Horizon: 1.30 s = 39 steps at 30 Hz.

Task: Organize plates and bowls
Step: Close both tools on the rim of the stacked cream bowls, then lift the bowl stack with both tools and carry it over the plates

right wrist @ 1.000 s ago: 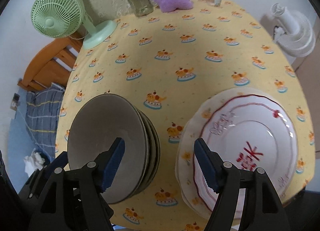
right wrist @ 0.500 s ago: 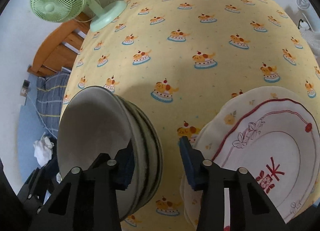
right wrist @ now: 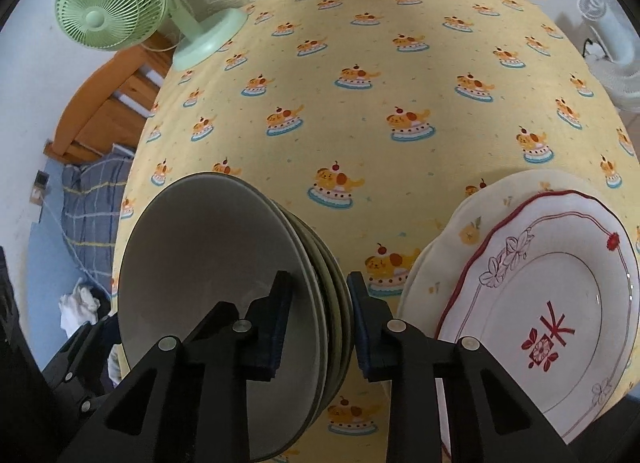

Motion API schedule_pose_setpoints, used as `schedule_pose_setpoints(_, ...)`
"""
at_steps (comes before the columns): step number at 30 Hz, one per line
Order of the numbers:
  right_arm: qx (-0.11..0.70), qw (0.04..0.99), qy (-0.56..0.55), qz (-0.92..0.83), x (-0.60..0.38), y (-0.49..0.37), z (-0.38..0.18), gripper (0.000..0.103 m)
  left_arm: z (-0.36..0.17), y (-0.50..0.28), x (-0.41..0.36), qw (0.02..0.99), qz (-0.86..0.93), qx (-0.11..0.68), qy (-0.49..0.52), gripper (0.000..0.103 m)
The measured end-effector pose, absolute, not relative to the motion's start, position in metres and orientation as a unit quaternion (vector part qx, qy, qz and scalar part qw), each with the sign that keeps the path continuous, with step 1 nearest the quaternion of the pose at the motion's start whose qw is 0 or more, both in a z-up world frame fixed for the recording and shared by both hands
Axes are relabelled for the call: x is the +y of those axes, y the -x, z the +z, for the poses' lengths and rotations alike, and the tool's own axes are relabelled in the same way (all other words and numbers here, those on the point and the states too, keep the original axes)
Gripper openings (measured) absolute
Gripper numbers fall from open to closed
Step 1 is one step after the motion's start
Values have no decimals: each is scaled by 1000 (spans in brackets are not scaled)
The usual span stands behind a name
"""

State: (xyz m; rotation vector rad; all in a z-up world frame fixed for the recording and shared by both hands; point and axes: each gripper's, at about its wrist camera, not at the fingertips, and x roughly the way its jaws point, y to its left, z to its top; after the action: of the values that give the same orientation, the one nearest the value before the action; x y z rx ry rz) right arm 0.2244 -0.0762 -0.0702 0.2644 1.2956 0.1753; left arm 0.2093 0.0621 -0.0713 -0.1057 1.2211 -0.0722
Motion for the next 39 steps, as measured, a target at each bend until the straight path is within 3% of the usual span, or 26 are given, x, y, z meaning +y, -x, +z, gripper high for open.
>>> schedule_pose_setpoints(16, 589, 801, -103, 45, -69, -217, -68, 33, -85, -215, 69, 807, -113, 572, 88, 74)
schedule_pose_setpoints(21, 590, 800, -103, 39, -67, -217, -68, 34, -81, -215, 63, 802, -136, 574, 89, 53)
schedule_pose_setpoints(39, 604, 788, -118, 14, -58, -197, -56, 36, -65, -197, 72, 793, -157, 584, 73, 50)
